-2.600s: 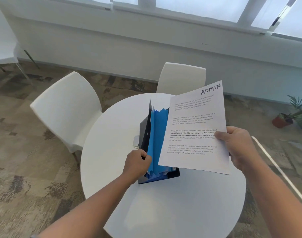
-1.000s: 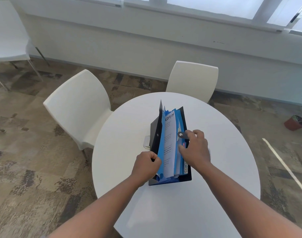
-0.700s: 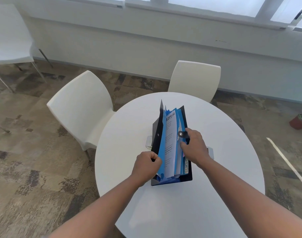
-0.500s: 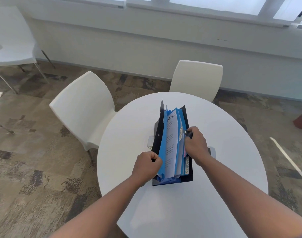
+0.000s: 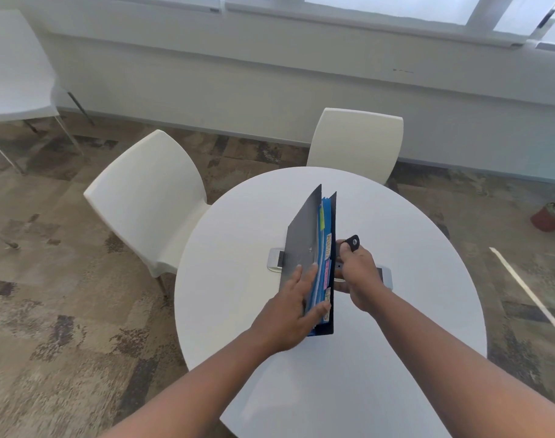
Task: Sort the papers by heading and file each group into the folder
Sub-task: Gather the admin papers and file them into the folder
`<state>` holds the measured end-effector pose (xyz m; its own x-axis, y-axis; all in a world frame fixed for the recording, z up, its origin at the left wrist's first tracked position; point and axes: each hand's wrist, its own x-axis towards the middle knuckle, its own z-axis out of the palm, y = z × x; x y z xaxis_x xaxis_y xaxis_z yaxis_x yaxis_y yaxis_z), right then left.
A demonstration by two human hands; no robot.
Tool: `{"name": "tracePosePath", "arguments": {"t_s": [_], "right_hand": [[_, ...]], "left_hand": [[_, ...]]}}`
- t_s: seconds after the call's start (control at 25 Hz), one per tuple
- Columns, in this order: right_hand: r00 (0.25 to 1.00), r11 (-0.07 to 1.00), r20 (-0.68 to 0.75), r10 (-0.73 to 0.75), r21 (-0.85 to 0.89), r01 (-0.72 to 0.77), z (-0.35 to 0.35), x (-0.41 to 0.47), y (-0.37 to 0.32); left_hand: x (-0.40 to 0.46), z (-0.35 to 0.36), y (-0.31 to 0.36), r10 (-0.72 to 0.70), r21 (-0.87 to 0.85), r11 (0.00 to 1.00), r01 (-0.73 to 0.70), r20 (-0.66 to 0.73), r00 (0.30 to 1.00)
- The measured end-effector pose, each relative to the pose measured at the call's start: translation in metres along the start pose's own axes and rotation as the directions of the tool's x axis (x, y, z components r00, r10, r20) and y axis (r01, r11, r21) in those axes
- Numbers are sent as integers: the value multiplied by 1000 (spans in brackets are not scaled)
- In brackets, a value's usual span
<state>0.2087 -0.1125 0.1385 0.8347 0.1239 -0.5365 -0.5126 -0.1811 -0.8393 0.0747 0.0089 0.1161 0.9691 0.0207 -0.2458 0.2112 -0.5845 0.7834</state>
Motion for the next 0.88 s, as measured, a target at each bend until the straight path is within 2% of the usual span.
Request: {"name": "tracePosePath", "arguments": {"t_s": [0.08,0.16,0.32,0.44,0.6,0.68,0.76,0.88], "right_hand": [[1000,1000,17,-3,12,3,2,-5,0],[999,1000,34,-11,1,11,2,-11,-1],[998,1000,58,-27,3,27,-4,-23,-6],[996,998,84,-33,52,29,-14,-33,-13],[979,975,182,-86,217,45,-34,-48,-28],[970,958,226,-87,287,19,-43,-57,-32],[963,938,255,-91,348,-3,-53,-63,-33],[962,917,246,-119,399,11,-69,-66,-36]], "left_hand": [[-2,4,-3,43,-149,988,-34,62,997],[-2,6,-8,24,-294,956,1,80,996],[9,3,-24,-171,-635,751,180,76,982],[18,-4,-36,-285,-663,689,293,124,951],[18,-14,-39,-328,-729,572,376,216,920],[17,-18,-42,-355,-763,480,433,283,891],[17,-20,-41,-329,-805,386,451,336,883],[18,-15,-35,-346,-829,374,416,291,892]]}}
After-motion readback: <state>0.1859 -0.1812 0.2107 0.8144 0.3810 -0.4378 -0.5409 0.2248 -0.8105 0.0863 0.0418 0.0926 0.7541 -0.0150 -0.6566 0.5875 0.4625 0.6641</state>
